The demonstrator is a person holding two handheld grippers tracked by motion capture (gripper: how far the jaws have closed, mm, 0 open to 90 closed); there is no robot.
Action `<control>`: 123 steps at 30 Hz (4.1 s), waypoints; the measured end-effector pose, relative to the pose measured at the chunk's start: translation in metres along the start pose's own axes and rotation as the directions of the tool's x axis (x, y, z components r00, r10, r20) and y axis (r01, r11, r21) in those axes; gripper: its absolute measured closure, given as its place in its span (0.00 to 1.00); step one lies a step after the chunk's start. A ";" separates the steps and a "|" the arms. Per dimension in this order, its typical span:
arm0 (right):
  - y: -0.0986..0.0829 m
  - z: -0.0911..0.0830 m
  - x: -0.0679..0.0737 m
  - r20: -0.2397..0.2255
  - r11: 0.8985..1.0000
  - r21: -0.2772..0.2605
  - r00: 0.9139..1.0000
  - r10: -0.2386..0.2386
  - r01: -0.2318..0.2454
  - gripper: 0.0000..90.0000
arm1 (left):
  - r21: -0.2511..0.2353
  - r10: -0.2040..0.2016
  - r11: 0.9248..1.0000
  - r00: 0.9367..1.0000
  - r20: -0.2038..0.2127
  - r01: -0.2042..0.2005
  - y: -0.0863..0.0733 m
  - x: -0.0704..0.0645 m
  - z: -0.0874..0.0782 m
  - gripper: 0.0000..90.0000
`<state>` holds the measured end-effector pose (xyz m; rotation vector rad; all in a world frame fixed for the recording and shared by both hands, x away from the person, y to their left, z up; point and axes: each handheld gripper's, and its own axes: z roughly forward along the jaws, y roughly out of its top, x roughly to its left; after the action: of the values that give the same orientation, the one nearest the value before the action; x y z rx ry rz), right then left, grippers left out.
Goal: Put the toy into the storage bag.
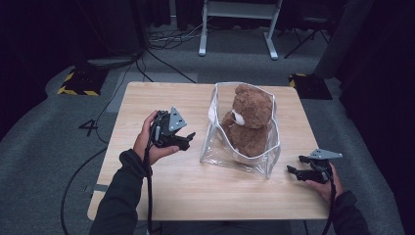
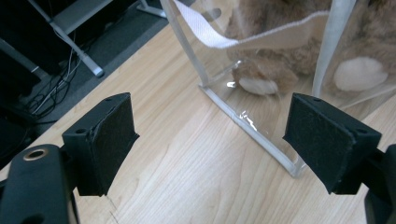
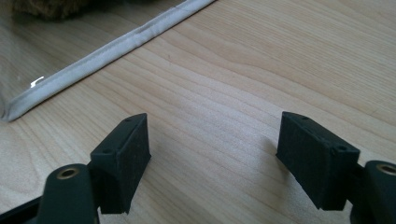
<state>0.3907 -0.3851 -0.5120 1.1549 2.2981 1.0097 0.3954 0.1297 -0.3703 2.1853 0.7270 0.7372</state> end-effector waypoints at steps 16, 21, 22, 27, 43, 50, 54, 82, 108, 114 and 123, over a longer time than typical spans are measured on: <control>0.000 0.000 0.000 0.001 1.000 -0.001 1.000 0.001 -0.001 0.28 | 0.046 -0.006 0.999 0.999 -0.036 0.007 -0.028 0.002 -0.004 0.18; 0.000 0.000 0.000 0.001 1.000 -0.001 1.000 0.001 -0.001 0.28 | 0.084 -0.007 0.996 0.999 -0.033 0.010 -0.036 0.003 -0.002 0.18; 0.000 0.000 0.000 0.001 1.000 -0.001 1.000 0.001 -0.001 0.28 | 0.101 0.002 0.995 0.999 -0.039 0.001 -0.040 0.002 -0.001 0.18; 0.000 0.000 0.000 0.001 1.000 -0.001 1.000 0.001 -0.001 0.28 | 0.124 0.004 0.992 0.999 -0.039 0.001 -0.049 0.000 0.002 0.18; 0.000 0.000 0.000 0.001 1.000 -0.001 1.000 0.001 -0.001 0.28 | 0.165 -0.014 0.986 0.999 -0.042 0.021 -0.073 0.000 0.004 0.18; 0.000 0.000 0.000 0.001 1.000 -0.001 1.000 0.001 -0.001 0.28 | 0.193 -0.024 0.981 0.999 -0.049 0.033 -0.086 0.001 0.003 0.18; 0.000 0.000 0.000 0.000 1.000 -0.001 1.000 0.001 -0.001 0.28 | 0.198 -0.034 0.979 0.998 -0.053 0.044 -0.090 0.002 0.003 0.18; 0.000 0.000 0.000 0.001 1.000 -0.002 1.000 0.001 -0.001 0.28 | 0.247 -0.076 0.964 0.994 -0.078 0.094 -0.132 0.003 -0.001 0.18; 0.000 0.000 0.000 0.001 1.000 -0.002 1.000 0.001 -0.001 0.28 | 0.212 -0.211 0.949 0.970 -0.117 0.232 -0.186 -0.005 -0.018 0.18; 0.000 0.000 0.000 0.001 1.000 -0.002 1.000 0.001 -0.001 0.28 | 0.196 -0.262 0.940 0.958 -0.118 0.281 -0.197 -0.008 -0.019 0.18; 0.000 0.000 0.000 0.000 1.000 -0.002 1.000 0.000 0.000 0.28 | 0.159 -0.394 0.899 0.912 -0.117 0.408 -0.217 -0.002 -0.031 0.18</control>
<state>0.3904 -0.3850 -0.5121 1.1550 2.2966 1.0113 0.3134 0.2704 -0.5167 2.0683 1.2856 0.5637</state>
